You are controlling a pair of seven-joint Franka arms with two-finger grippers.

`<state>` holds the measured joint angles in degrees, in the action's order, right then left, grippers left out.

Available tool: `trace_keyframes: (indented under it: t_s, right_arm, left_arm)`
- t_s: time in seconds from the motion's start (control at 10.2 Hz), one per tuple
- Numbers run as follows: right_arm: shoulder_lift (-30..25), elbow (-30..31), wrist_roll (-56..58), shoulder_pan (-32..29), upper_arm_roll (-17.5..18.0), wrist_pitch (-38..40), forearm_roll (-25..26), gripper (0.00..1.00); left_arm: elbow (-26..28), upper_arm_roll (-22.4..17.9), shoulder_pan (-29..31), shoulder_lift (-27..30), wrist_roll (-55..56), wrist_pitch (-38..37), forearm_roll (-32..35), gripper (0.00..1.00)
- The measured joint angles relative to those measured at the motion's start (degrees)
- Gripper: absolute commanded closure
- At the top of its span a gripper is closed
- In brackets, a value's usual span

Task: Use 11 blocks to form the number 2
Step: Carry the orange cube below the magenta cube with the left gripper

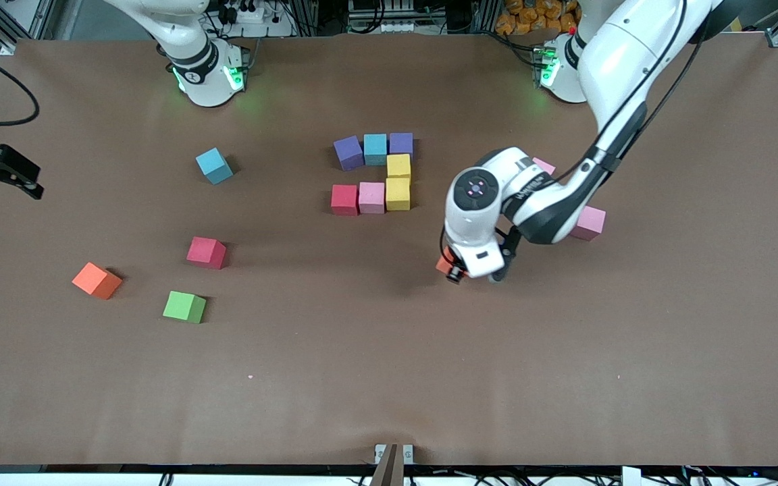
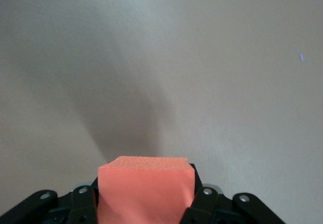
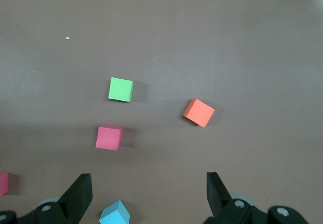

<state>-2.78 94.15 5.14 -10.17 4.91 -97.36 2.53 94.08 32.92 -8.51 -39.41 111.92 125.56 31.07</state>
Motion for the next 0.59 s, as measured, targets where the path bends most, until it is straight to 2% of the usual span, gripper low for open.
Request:
trace_keyframes:
  t_s: [0.29, 0.59]
  right_arm:
    - [0.2, -1.4, 0.0, 0.0, -0.3, 0.6, -0.1, 0.0]
    - [0.5, -1.4, -0.3, 0.1, -0.1, 0.6, -0.3, 0.0]
  left_arm:
    - [-0.9, -0.1, -2.2, -1.0, -11.3, 2.8, 0.1, 0.73]
    - [-4.4, -0.2, -7.3, -3.2, -19.6, 3.6, 1.1, 0.73]
